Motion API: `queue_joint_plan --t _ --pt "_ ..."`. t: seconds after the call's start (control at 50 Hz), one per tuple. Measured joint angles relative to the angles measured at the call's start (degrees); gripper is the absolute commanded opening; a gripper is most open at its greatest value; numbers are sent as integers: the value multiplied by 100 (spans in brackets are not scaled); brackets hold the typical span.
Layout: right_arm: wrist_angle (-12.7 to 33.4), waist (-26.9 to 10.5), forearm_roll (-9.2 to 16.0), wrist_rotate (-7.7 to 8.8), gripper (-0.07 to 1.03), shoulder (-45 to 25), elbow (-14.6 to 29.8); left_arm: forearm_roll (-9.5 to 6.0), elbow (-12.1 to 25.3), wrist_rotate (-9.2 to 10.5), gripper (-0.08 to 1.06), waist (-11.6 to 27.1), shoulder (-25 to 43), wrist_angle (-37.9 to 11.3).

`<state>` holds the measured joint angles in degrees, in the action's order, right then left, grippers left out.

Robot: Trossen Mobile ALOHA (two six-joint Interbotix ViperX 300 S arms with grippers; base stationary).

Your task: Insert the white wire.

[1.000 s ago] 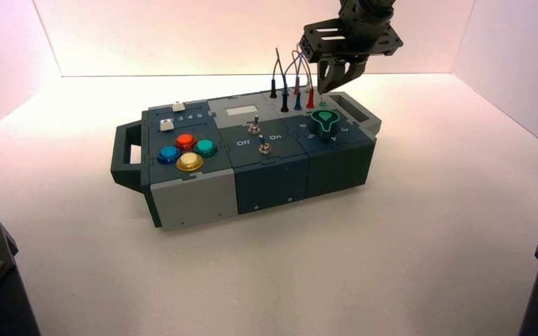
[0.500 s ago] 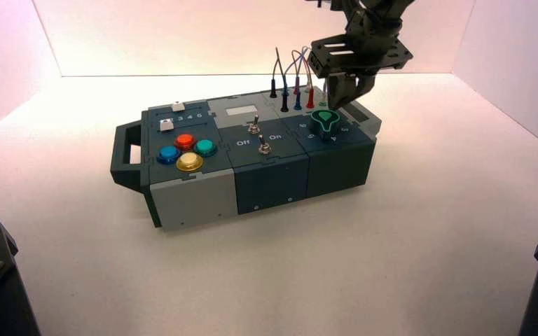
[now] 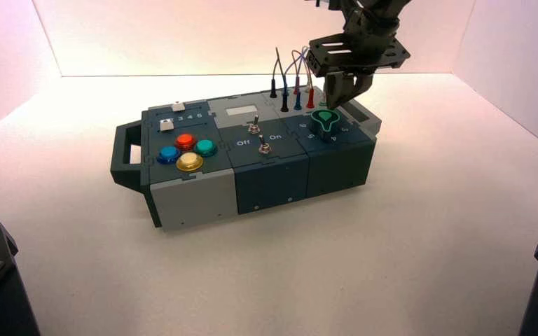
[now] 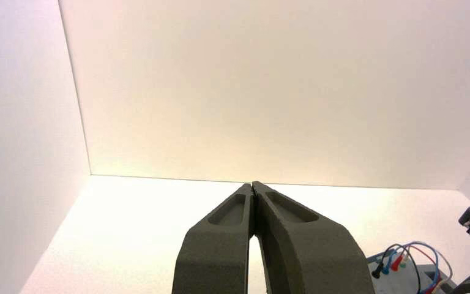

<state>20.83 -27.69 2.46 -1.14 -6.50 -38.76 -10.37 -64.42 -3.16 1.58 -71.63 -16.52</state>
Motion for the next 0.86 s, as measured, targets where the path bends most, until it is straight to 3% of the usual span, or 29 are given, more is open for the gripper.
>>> queue_joint_plan --t 0.26,0.4,0.44,0.86 --pt "167 9 0 0 -1 413 -88 0 0 0 -3 -9 0 0" --pt "229 -9 0 0 27 615 -88 0 0 0 -3 0 0 0" --pt "229 -26 0 9 29 650 -88 0 0 0 -3 0 0 0" --pt "123 -158 105 0 29 1116 -88 9 0 0 -3 -9 0 -18"
